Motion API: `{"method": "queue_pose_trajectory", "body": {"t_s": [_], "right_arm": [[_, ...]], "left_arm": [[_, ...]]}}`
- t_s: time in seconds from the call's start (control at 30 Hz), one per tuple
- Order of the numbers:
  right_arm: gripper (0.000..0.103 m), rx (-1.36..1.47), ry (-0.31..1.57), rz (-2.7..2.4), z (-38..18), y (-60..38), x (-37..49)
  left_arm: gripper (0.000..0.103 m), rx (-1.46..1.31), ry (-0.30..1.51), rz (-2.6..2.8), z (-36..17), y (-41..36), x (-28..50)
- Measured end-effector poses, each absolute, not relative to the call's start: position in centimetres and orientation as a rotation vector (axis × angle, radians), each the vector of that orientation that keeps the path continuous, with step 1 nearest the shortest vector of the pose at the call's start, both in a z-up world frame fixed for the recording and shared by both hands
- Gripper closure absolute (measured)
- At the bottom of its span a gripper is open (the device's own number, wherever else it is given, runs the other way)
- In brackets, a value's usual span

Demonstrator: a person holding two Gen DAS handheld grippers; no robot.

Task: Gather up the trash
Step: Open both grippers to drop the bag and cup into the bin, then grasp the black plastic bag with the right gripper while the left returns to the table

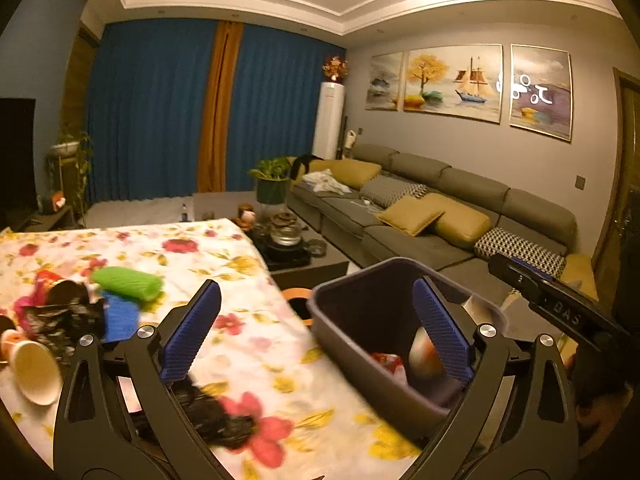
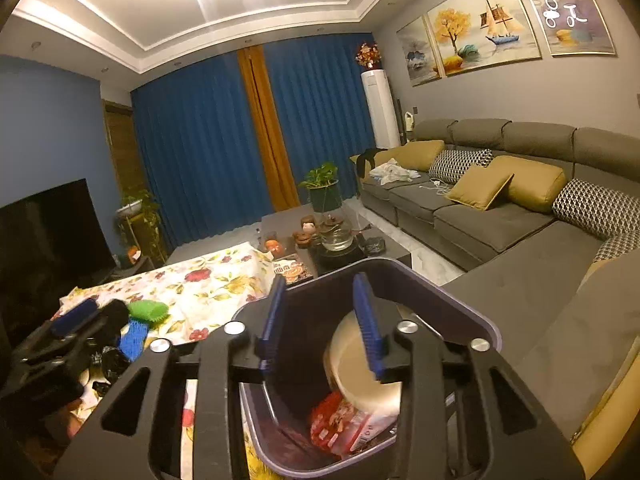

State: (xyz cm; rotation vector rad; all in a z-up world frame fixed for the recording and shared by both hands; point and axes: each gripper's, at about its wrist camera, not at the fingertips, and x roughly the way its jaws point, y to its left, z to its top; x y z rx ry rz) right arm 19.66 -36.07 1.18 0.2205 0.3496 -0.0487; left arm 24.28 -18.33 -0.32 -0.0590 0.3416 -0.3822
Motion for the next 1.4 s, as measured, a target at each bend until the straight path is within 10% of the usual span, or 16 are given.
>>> {"method": "queue_pose_trajectory", "body": {"t_s": [0.37, 1.4], "right_arm": [[0.024, 0.204, 0.313, -0.064, 1.7, -33.9, 17.6], [0.022, 0.037, 0.492, 0.167, -3.2, -13.7, 22.1]], "left_arm": [[0.007, -0.075, 0.303, -0.226, -0.3, -10.3, 20.3], [0.006, -0.114, 0.25, 0.169, 0.3, 7.7, 14.0]]}}
